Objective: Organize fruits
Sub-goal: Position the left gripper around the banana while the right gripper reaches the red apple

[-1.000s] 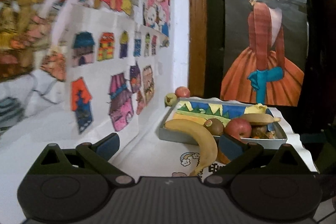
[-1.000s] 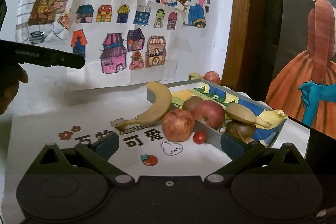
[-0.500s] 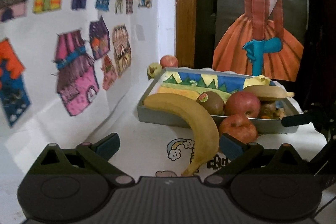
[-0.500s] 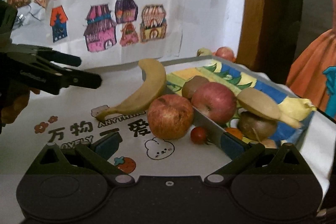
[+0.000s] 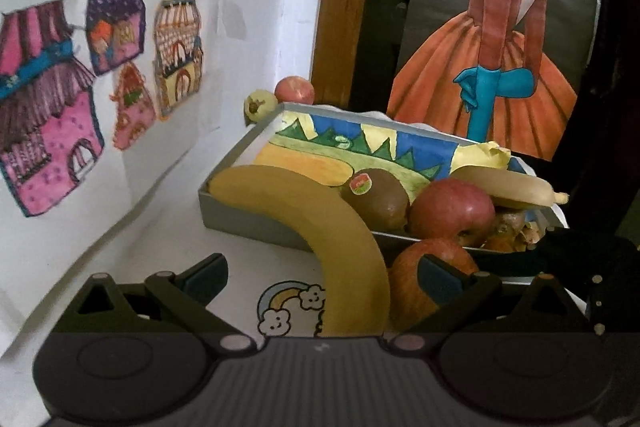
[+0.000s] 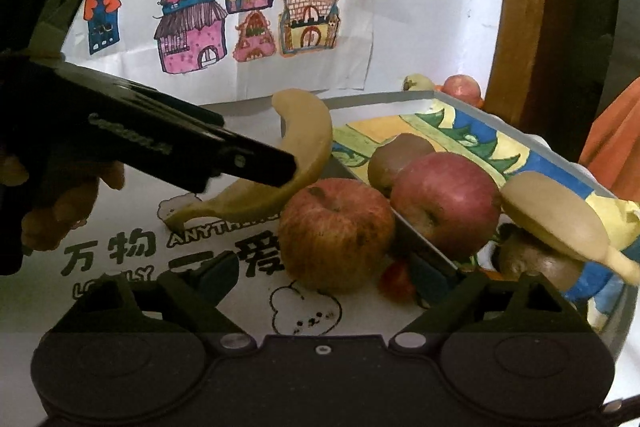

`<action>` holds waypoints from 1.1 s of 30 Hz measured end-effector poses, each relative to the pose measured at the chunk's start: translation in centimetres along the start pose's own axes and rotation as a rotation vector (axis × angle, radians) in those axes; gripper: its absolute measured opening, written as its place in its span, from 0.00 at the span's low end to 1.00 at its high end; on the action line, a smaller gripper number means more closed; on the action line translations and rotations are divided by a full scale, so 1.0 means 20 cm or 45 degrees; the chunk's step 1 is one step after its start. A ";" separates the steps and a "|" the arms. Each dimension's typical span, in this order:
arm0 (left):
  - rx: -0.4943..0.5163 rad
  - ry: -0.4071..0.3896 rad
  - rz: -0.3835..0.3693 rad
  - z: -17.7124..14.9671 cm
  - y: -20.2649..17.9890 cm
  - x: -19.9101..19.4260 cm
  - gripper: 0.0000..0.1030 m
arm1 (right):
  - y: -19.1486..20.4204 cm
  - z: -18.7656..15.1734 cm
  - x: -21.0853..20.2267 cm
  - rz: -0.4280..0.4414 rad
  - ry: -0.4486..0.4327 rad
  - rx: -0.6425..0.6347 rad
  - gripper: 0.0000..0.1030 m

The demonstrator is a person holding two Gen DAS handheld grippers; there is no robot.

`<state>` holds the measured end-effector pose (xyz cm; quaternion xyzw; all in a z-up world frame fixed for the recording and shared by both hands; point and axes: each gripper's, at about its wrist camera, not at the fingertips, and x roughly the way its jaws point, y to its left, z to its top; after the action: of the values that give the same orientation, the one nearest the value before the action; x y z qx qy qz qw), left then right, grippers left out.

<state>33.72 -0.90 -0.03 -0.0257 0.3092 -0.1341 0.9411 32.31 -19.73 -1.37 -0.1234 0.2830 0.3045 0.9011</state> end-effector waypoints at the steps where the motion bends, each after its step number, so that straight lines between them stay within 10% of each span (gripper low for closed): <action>1: -0.009 0.005 -0.002 0.00 0.00 0.01 1.00 | 0.00 0.00 0.00 0.001 -0.003 -0.005 0.89; 33: -0.149 0.029 -0.032 0.04 0.00 0.07 0.75 | 0.05 -0.01 0.06 -0.054 -0.009 -0.215 0.66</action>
<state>35.14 -1.36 -0.20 -0.0830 0.3267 -0.1278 0.9328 32.39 -18.48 -2.23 -0.2038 0.2503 0.3087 0.8947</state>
